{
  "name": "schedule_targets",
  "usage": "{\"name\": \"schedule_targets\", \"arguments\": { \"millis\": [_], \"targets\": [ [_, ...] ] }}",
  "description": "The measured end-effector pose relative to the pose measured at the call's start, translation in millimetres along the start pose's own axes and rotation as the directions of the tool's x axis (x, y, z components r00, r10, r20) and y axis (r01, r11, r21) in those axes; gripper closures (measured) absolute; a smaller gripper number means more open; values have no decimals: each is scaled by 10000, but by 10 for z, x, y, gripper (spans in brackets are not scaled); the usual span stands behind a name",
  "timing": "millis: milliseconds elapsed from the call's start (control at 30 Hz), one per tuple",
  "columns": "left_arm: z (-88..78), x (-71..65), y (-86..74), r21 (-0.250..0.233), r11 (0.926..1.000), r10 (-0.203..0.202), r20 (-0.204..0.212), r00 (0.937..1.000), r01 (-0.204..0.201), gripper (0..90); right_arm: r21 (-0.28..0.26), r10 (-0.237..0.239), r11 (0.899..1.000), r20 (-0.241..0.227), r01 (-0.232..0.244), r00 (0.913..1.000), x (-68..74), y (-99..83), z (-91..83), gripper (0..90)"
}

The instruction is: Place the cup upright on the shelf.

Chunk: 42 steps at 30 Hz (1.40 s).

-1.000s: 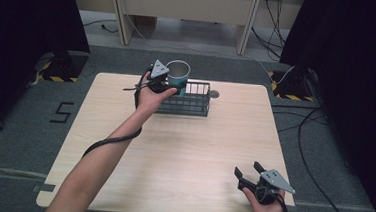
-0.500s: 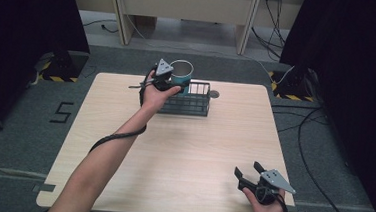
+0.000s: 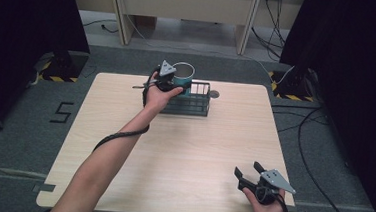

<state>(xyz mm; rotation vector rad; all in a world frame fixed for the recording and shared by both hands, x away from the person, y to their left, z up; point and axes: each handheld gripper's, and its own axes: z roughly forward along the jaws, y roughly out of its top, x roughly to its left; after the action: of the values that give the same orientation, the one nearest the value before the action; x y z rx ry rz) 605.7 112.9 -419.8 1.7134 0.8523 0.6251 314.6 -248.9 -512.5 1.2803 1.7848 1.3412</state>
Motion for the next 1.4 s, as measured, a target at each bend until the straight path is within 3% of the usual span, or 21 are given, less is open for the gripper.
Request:
{"name": "schedule_targets", "arguments": {
  "millis": [700,1400],
  "targets": [
    [94,-35,-211,909,9958,-69,-92,9999,77,158,2,-22,10000,-9,22,10000,4,0,1,214],
    [-10,-28,-255,914,9957,-168,8,9999,167,144,20,-90,10000,5,90,10000,12,0,2,212]
  ]
}}
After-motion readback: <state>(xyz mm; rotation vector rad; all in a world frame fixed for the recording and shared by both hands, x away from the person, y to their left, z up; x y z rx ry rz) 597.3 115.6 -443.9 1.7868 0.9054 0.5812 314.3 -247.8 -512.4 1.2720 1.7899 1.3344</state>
